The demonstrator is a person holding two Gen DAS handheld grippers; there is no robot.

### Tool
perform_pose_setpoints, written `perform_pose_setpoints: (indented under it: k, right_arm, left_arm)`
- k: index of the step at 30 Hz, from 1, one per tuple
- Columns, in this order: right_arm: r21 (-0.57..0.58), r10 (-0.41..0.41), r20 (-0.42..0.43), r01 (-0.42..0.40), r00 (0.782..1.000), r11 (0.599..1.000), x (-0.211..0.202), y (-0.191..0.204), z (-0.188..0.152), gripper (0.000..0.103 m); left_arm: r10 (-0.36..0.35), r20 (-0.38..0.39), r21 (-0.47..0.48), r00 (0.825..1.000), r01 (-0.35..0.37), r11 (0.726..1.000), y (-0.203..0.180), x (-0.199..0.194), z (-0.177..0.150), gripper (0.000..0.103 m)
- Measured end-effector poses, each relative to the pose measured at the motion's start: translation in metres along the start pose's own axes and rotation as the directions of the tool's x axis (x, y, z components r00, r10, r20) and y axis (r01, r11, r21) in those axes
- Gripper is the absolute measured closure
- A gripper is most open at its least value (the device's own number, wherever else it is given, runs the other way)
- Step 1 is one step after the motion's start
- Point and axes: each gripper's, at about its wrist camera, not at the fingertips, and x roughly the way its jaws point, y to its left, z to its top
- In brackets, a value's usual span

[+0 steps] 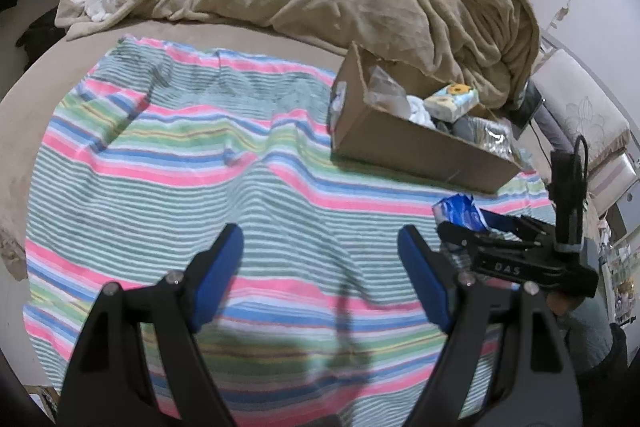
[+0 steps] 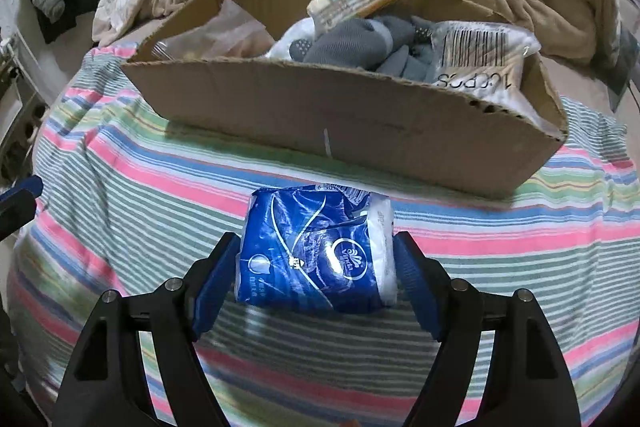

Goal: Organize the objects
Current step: 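Grasp the blue tissue pack with the right tool, then carry the blue tissue pack into the box and open the right tool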

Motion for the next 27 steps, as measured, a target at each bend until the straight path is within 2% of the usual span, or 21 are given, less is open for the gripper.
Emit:
perform_pose_setpoints:
  k: [13,22,27]
  right_arm:
    - [0.028,0.039,0.042,-0.04,0.998,0.999,-0.033,-0.006,0.001,0.029]
    - [0.034,0.057,0.149,-0.063,0.987,0.997,-0.092,-0.006,0.024,0.029]
    - [0.011,0.075,0.198,-0.079,0.977,0.997,-0.109,-0.001,0.043,0.029]
  left_arm:
    - [0.011,0.029,0.006,1.0,-0.011,1.0,-0.004,-0.01,0.007,0.022]
    - [0.018,0.077,0.03,0.997,-0.02,0.999,-0.01,-0.025,0.022,0.022]
    - [0.022,0.099,0.03,0.995,-0.025,0.999,-0.008,-0.029,0.031,0.022]
